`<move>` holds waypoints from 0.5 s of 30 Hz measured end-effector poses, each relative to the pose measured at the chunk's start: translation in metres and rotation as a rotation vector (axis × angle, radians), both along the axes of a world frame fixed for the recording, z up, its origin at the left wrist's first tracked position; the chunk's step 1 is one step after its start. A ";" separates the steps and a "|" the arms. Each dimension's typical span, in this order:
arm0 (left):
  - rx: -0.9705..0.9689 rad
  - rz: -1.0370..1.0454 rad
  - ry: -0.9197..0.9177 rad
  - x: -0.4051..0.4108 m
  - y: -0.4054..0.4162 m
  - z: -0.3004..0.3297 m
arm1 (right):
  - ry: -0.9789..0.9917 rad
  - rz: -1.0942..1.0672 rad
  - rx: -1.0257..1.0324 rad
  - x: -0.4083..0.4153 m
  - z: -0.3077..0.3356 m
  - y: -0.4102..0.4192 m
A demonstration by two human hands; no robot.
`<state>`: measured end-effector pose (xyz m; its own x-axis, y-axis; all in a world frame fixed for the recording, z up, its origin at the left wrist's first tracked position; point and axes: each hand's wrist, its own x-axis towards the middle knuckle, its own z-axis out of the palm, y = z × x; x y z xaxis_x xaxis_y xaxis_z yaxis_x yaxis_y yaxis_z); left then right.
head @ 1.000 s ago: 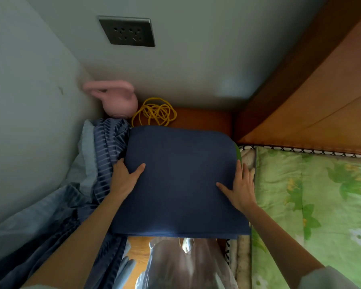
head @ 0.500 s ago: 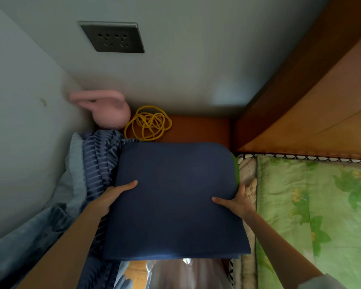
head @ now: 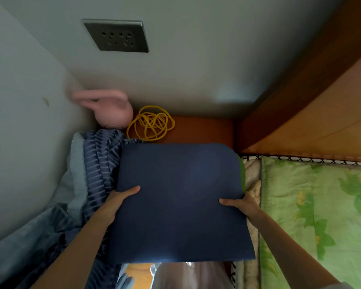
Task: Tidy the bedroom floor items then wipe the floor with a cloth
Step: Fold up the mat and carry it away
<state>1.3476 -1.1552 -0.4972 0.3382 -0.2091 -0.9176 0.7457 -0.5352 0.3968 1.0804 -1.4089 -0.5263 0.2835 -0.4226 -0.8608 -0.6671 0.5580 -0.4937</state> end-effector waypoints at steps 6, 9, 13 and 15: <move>-0.034 0.027 -0.021 0.006 -0.003 0.008 | -0.048 -0.053 -0.004 0.003 0.020 -0.005; -0.039 0.043 -0.067 0.010 -0.004 0.012 | -0.063 -0.063 -0.036 0.007 0.028 -0.011; -0.113 0.086 -0.164 0.018 -0.015 0.017 | -0.126 -0.083 -0.106 0.022 0.040 -0.024; -0.144 0.089 -0.195 0.029 -0.025 0.019 | -0.146 -0.093 -0.141 0.031 0.041 -0.031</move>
<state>1.3766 -1.1805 -0.4783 0.5286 -0.2943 -0.7962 0.6892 -0.3988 0.6050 1.1114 -1.4395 -0.4858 0.3549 -0.5656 -0.7444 -0.5319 0.5326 -0.6584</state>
